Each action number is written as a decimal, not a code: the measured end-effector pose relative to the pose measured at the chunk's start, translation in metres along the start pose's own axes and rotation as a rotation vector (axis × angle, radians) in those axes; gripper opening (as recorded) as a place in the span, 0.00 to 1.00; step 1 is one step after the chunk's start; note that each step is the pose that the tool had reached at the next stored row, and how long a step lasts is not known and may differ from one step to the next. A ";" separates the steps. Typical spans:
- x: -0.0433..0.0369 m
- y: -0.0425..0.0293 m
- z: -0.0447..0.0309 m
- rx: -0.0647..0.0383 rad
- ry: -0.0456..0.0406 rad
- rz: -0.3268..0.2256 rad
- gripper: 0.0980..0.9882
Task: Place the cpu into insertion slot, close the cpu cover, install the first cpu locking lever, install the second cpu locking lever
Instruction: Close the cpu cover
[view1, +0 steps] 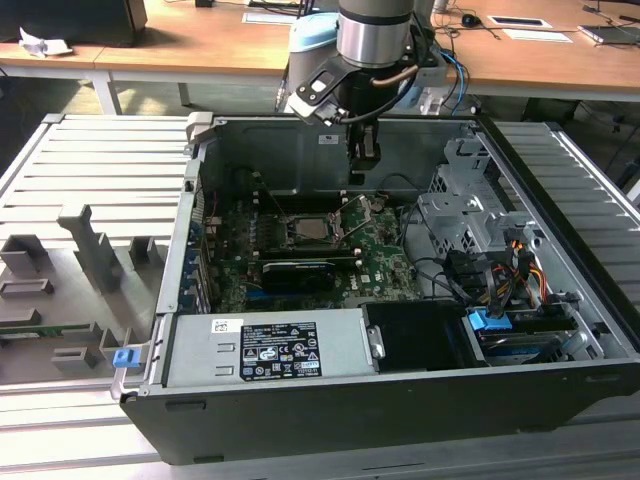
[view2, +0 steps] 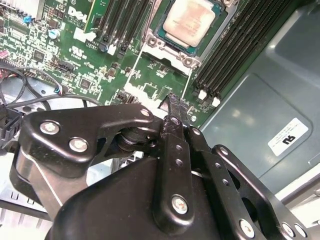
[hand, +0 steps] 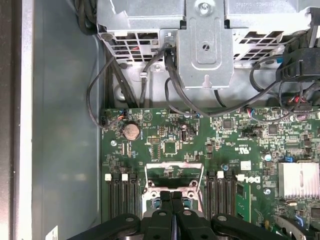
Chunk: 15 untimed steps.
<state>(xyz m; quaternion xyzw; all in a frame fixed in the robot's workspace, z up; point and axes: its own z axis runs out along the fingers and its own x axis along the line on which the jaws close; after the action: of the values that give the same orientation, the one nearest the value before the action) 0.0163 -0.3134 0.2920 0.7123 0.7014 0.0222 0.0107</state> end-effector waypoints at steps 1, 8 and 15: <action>0.0000 0.0005 0.0001 0.000 0.0001 0.000 0.01; 0.0001 0.0079 0.0008 0.000 0.0000 0.000 0.01; 0.0000 0.0103 0.0110 0.000 0.0000 0.000 0.01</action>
<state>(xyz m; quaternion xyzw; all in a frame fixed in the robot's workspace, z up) 0.0271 -0.3134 0.2815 0.7123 0.7014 0.0222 0.0107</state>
